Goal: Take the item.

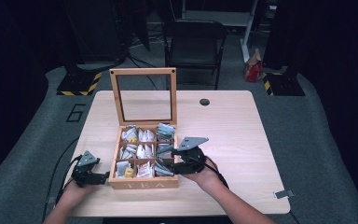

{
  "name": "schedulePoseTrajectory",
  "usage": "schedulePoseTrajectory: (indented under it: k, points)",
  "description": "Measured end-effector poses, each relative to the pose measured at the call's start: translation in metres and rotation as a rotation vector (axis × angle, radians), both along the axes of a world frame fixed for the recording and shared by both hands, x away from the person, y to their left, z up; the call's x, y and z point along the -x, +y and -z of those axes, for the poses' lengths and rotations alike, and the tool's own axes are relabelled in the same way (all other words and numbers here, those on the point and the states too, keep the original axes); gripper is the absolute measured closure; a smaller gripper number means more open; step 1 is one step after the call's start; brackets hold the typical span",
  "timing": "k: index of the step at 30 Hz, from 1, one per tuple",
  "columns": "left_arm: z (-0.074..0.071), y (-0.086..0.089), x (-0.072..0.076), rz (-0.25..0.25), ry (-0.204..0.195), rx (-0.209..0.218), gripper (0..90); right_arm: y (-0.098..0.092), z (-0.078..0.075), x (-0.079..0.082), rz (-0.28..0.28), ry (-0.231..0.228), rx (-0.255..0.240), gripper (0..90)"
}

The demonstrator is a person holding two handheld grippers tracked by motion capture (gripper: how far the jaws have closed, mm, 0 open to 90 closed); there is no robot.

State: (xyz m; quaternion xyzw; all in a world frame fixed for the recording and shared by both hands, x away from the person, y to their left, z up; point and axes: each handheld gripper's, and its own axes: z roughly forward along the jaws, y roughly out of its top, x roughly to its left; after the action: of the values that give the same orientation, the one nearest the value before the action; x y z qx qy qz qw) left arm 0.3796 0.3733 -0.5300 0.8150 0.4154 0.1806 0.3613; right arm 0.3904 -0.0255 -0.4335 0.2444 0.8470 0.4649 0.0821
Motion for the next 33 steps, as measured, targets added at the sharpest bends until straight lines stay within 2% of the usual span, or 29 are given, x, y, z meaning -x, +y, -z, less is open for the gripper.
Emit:
schedulePoseTrajectory:
  k: [11,14,16,23,25,33]
  points:
    - [0.0,0.0,0.0,-0.001,-0.001,0.001,14.0,0.003,0.011,-0.001,-0.021,0.0,0.026,57.8]
    - [0.0,0.0,0.0,-0.001,-0.001,0.001,14.0,0.004,0.012,0.0,-0.013,0.013,0.029,63.6]
    - [0.0,0.0,0.0,0.0,-0.001,0.0,14.0,0.004,0.013,-0.001,-0.027,0.016,0.03,65.8]
    - [0.0,0.0,0.0,0.0,0.0,0.0,14.0,0.007,0.015,-0.001,-0.034,-0.002,0.033,69.9]
    - [0.0,0.0,0.0,0.0,0.0,0.0,14.0,0.008,0.016,-0.001,-0.034,0.003,0.048,70.1]
    - [0.0,0.0,0.0,0.0,0.0,0.0,14.0,0.012,0.02,-0.002,-0.013,0.016,0.054,72.2]
